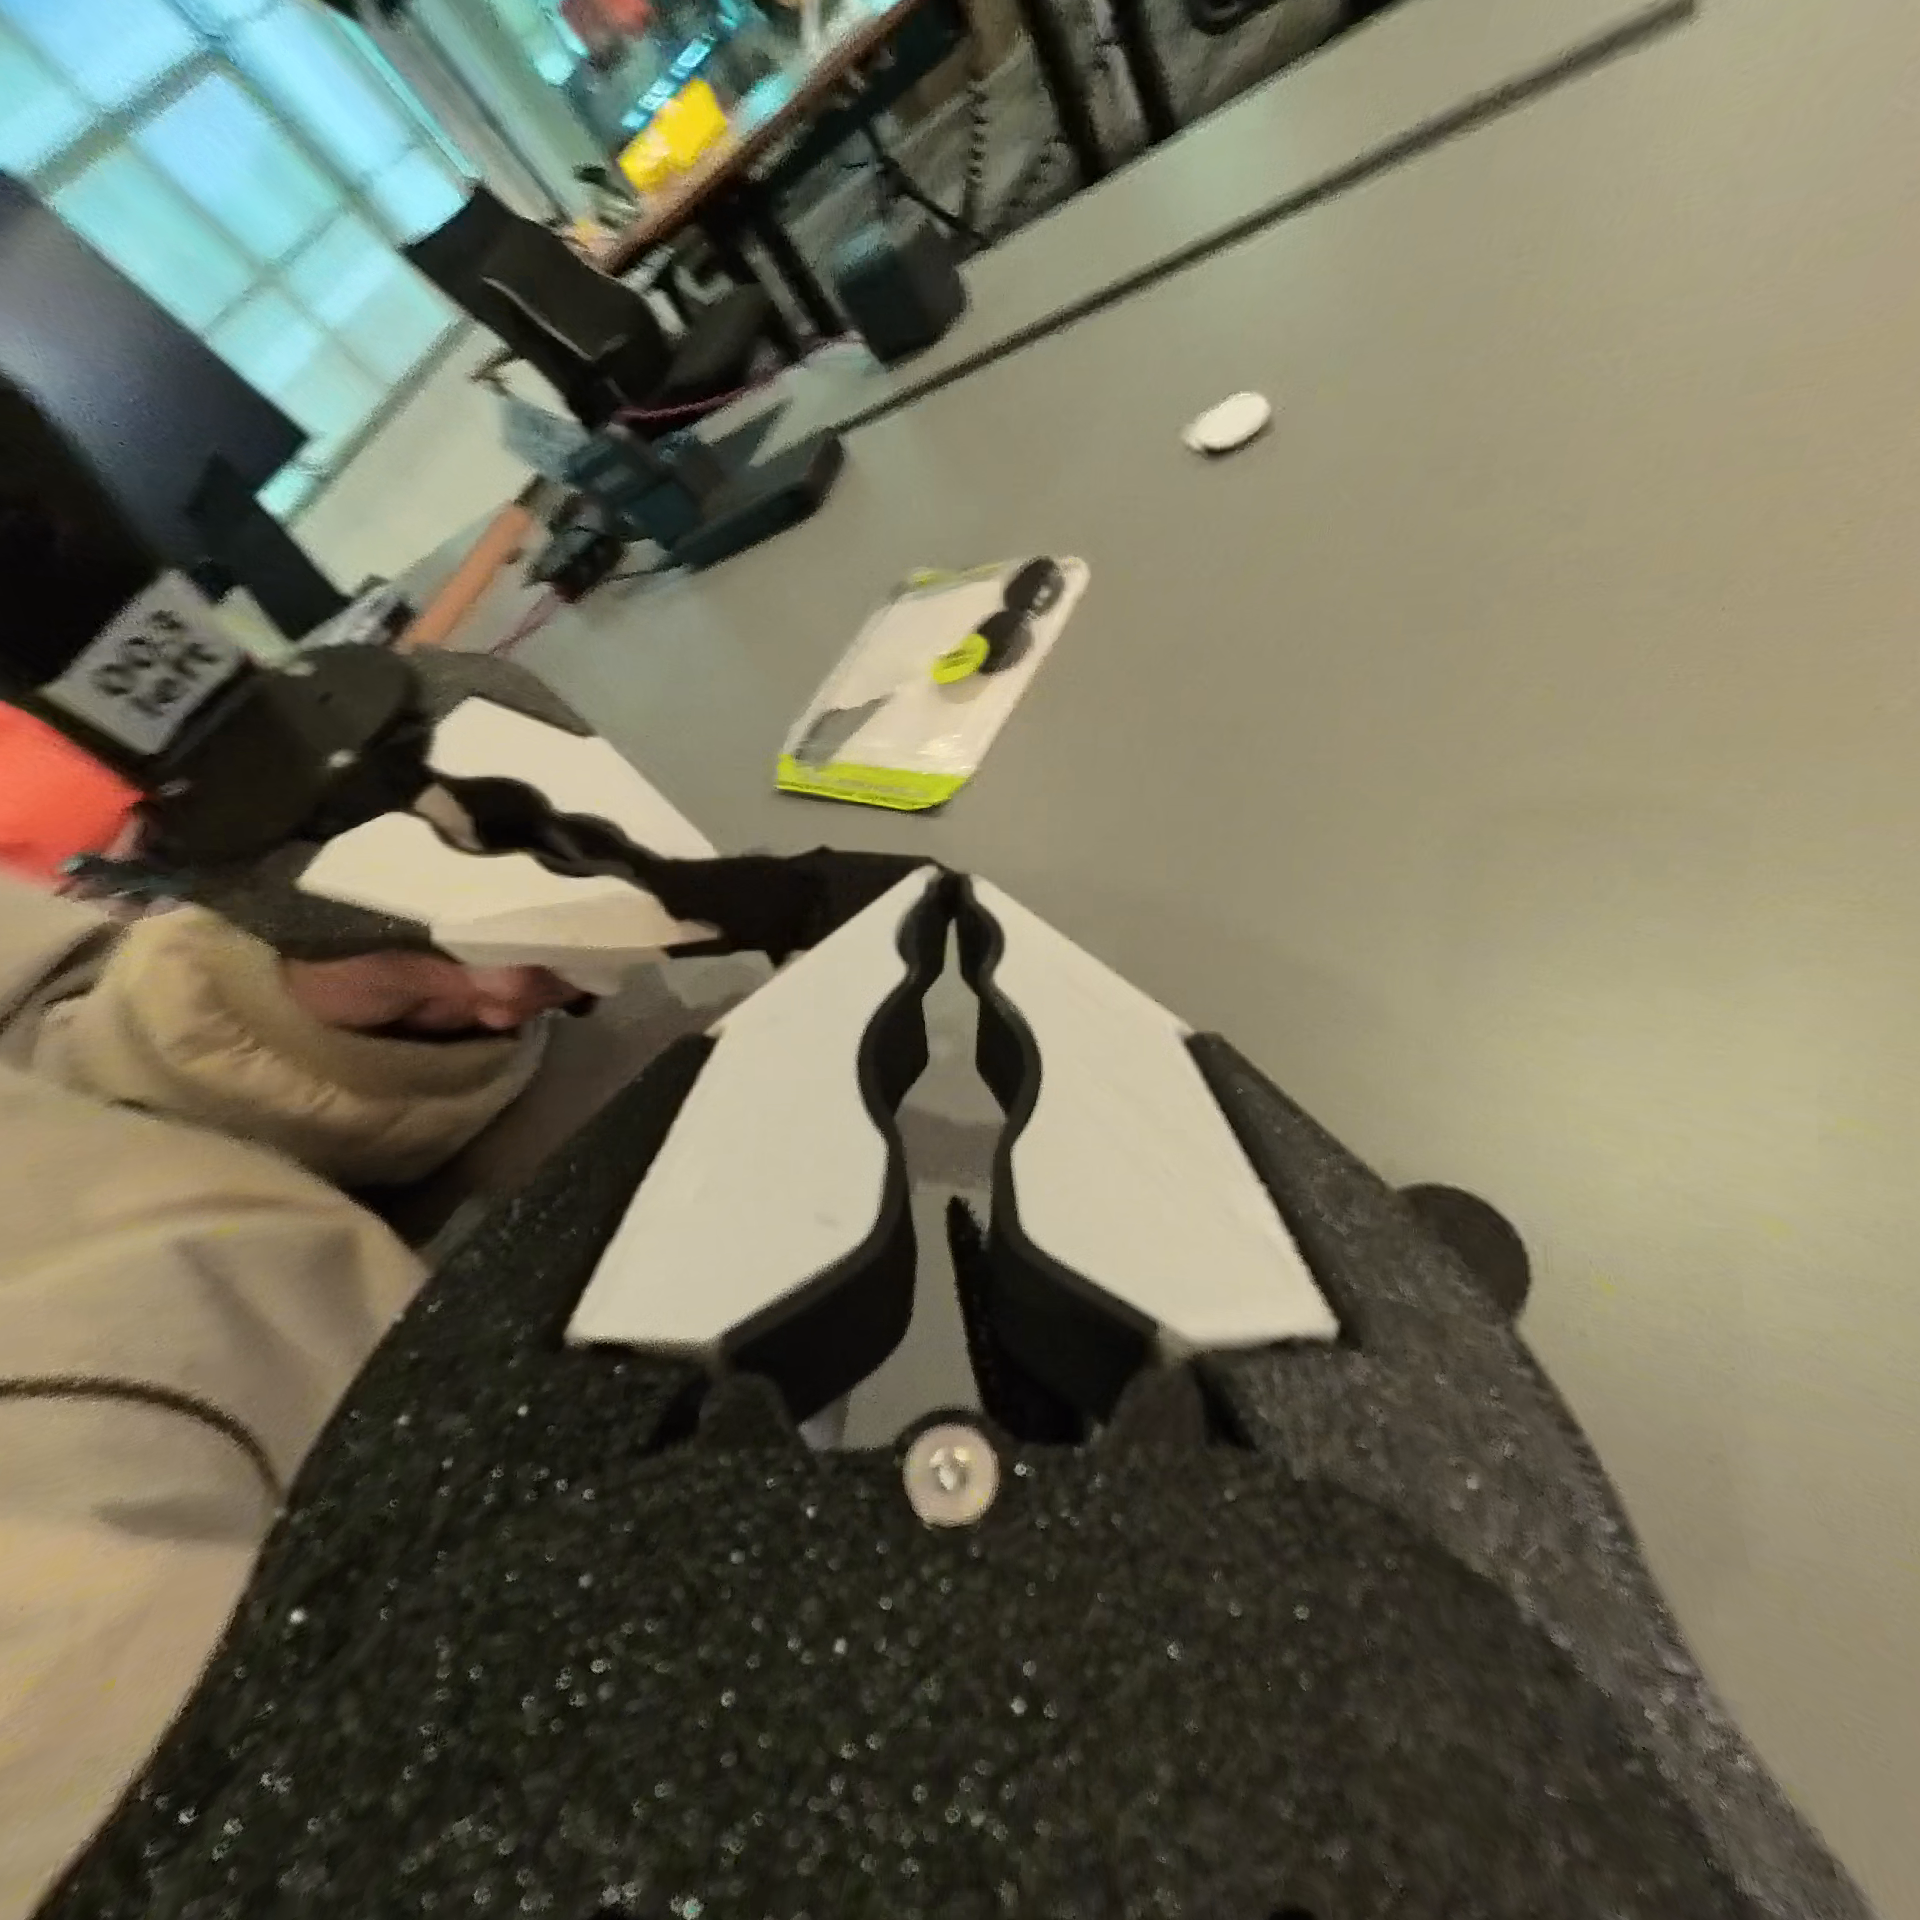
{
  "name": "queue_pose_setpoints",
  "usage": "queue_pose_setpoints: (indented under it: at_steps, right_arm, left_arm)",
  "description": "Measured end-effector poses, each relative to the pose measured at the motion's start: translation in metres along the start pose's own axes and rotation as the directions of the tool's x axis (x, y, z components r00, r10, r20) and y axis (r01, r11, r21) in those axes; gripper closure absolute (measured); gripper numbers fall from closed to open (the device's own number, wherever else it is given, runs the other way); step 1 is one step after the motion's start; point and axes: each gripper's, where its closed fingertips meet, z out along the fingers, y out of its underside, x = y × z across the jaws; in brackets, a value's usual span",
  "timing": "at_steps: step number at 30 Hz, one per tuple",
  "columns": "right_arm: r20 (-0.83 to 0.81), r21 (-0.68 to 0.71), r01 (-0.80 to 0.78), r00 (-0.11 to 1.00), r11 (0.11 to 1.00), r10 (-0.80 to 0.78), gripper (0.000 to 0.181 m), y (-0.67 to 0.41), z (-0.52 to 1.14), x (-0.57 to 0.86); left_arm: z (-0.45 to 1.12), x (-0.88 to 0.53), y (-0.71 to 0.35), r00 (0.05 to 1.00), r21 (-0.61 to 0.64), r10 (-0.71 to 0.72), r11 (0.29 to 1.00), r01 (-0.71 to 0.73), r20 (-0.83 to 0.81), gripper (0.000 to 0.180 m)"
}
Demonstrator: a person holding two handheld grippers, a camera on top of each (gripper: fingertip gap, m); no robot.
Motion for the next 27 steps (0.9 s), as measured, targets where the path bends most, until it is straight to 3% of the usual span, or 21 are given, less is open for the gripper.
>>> queue_pose_setpoints:
  at_steps: [2, 4, 6, 8, 10, 13, 14, 16, 18, 21, 24, 27]
  right_arm:
    - [0.031, 0.006, -0.062, 0.998, 0.998, 0.062, 0.181, -0.005, -0.001, -0.005]
    - [-0.056, -0.006, -0.013, 0.998, 1.0, 0.012, 0.181, -0.004, -0.003, 0.006]
    - [0.028, 0.036, -0.085, 0.996, 0.996, 0.084, 0.181, -0.013, -0.009, 0.0]
    - [-0.003, 0.036, -0.057, 0.998, 0.998, 0.057, 0.181, -0.018, -0.013, 0.004]
    - [0.069, 0.033, -0.061, 0.996, 0.998, 0.058, 0.181, -0.022, -0.014, -0.009]
    - [0.17, 0.087, -0.114, 0.981, 0.99, 0.098, 0.18, -0.035, -0.029, -0.025]
    - [0.203, 0.082, -0.166, 0.968, 0.983, 0.147, 0.174, -0.036, -0.033, -0.027]
    - [0.267, 0.059, -0.288, 0.927, 0.956, 0.263, 0.127, -0.031, -0.036, -0.029]
    - [0.331, 0.025, -0.391, 0.872, 0.92, 0.362, 0.124, -0.021, -0.034, -0.038]
    - [0.505, -0.182, -0.514, 0.682, 0.838, 0.528, 0.116, -0.002, -0.017, -0.084]
    - [0.601, -0.257, -0.577, 0.533, 0.775, 0.596, 0.13, -0.007, -0.008, -0.106]
    - [0.591, -0.181, -0.542, 0.607, 0.82, 0.532, 0.178, -0.012, -0.007, -0.1]
  left_arm:
    - [-0.007, 0.004, -0.011, 0.998, 0.076, -0.051, 0.996, 0.053, -0.036, 0.177]
    - [-0.013, 0.01, -0.02, 0.996, 0.138, -0.058, 0.988, 0.067, -0.065, 0.176]
    - [-0.022, 0.017, -0.031, 0.992, 0.199, -0.066, 0.976, 0.087, -0.111, 0.177]
    - [-0.025, 0.019, -0.033, 0.991, 0.219, -0.054, 0.973, 0.079, -0.119, 0.176]
    - [-0.033, 0.029, -0.044, 0.981, 0.277, -0.059, 0.955, 0.11, -0.183, 0.177]
    - [-0.037, 0.022, -0.051, 0.989, 0.316, -0.054, 0.944, 0.096, -0.141, 0.177]
    - [-0.04, 0.021, -0.052, 0.993, 0.324, -0.03, 0.944, 0.066, -0.115, 0.178]
    - [-0.047, 0.018, -0.057, 0.998, 0.357, 0.047, 0.934, -0.033, -0.031, 0.178]
    - [-0.055, 0.02, -0.064, 0.989, 0.386, 0.135, 0.911, -0.145, 0.052, 0.177]
    - [-0.058, 0.029, -0.065, 0.959, 0.38, 0.256, 0.881, -0.282, 0.118, 0.177]
    - [-0.053, 0.044, -0.058, 0.915, 0.339, 0.38, 0.85, -0.404, 0.137, 0.177]
    - [-0.039, 0.057, -0.039, 0.867, 0.238, 0.481, 0.834, -0.498, 0.128, 0.177]
